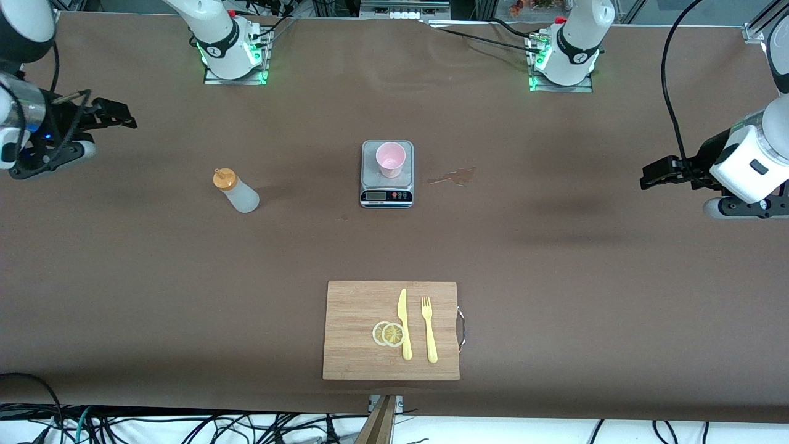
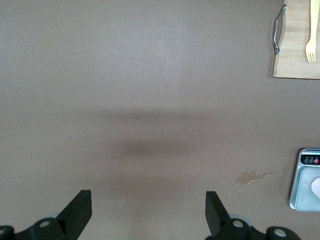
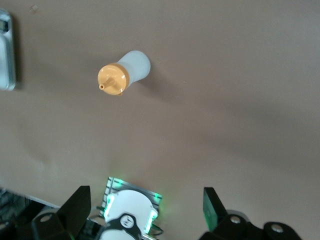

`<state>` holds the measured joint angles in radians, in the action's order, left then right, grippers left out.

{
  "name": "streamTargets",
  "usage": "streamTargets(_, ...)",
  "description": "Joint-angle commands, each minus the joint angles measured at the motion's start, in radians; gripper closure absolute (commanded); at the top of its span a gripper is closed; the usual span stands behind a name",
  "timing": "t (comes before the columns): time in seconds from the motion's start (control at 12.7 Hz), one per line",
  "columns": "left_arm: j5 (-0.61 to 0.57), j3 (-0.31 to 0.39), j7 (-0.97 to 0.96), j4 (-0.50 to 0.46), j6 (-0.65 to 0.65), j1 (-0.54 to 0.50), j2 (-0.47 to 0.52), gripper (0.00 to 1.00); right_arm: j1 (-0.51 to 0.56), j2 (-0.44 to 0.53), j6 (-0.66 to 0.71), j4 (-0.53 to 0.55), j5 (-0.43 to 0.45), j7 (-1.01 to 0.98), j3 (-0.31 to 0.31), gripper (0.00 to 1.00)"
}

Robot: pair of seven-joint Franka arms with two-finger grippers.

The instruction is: Add sauce to pink cup with both arms

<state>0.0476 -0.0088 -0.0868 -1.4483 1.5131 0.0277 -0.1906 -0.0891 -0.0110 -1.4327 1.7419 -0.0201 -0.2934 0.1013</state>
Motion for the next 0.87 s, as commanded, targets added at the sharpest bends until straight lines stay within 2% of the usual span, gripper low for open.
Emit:
streamTargets(0.0, 0.003, 0.0, 0.019, 0.022, -0.017, -0.002, -0.007, 0.0, 0.022, 0.045, -0.099, 0.051, 0.022, 0.092, -0.057, 0.01)
streamTargets(0.32, 0.003, 0.0, 0.018, 0.022, -0.017, -0.002, -0.007, 0.0, 0.025, 0.031, -0.114, -0.051, 0.012, 0.115, -0.051, 0.01)
streamTargets(0.39, 0.003, 0.0, 0.018, 0.022, -0.017, -0.002, -0.007, 0.0, 0.025, 0.032, -0.132, -0.062, 0.014, 0.193, -0.051, 0.01)
streamTargets(0.55, 0.003, 0.0, 0.018, 0.022, -0.017, -0.002, -0.007, 0.0, 0.026, 0.036, -0.14, -0.059, 0.008, 0.4, -0.054, 0.01)
streamTargets(0.79, 0.003, 0.0, 0.018, 0.022, -0.017, -0.002, -0.007, 0.0, 0.026, 0.039, -0.144, -0.051, 0.009, 0.395, -0.058, 0.01)
